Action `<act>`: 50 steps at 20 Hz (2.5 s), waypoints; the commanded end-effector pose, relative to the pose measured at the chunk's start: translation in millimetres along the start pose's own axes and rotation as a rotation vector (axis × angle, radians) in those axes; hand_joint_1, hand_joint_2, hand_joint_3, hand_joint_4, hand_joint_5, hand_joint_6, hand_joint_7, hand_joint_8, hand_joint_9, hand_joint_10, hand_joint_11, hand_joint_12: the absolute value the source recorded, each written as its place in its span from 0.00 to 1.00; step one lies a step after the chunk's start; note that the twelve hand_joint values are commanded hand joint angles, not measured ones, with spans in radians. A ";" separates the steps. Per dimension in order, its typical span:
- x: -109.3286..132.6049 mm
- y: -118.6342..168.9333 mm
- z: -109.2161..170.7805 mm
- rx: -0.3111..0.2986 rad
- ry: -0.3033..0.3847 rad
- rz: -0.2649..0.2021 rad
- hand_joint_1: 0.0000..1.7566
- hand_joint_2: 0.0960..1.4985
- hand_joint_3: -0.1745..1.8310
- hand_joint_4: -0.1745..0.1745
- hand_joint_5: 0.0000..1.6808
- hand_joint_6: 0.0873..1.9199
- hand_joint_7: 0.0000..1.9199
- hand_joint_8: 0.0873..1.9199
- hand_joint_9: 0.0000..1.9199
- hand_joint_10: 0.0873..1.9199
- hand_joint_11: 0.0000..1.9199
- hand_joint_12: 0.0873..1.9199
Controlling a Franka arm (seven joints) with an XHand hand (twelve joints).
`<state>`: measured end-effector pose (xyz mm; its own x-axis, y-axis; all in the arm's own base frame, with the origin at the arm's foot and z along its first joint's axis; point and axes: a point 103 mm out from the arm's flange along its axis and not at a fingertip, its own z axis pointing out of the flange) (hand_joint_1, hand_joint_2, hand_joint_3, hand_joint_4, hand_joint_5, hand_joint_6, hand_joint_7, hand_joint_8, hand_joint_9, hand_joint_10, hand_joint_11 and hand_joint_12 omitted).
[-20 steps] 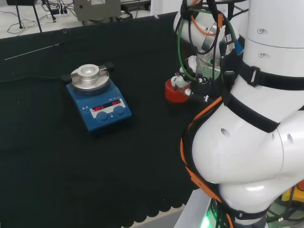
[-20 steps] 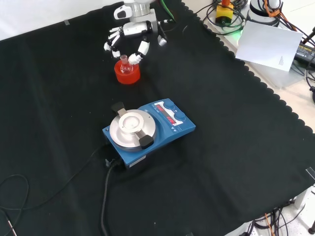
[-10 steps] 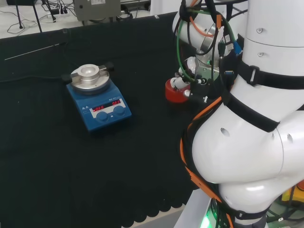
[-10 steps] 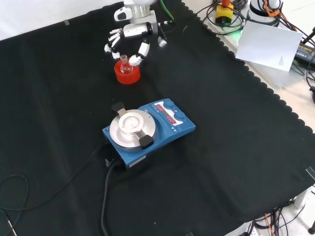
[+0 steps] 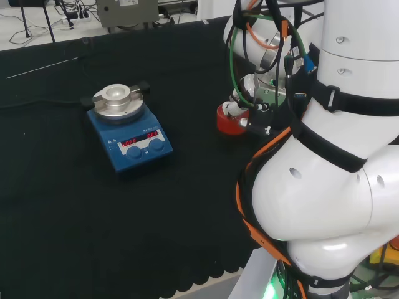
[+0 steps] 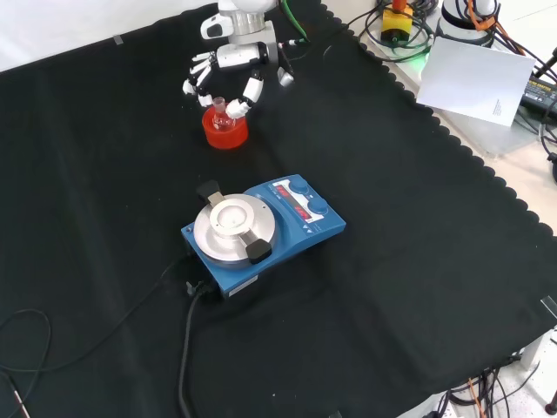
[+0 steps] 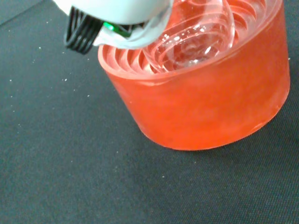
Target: Pick up the round-bottom flask.
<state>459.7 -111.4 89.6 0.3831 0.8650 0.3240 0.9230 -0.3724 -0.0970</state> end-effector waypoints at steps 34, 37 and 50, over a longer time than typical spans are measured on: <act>20.6 -1.2 -38.2 -0.033 -0.010 -0.022 0.62 0.47 0.43 0.77 0.63 0.53 0.24 0.30 0.31 0.29 0.04 0.70; 28.2 -4.1 -53.4 -0.032 -0.015 -0.028 0.62 0.46 0.43 0.77 0.63 0.53 0.24 0.30 0.32 0.29 0.04 0.70; 62.5 -18.6 -102.1 -0.022 -0.047 -0.074 0.62 0.45 0.44 0.77 0.64 0.52 0.24 0.30 0.32 0.29 0.05 0.70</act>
<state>467.5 -95.7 188.1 0.3367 0.8957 0.2904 0.9400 -0.3377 -0.0485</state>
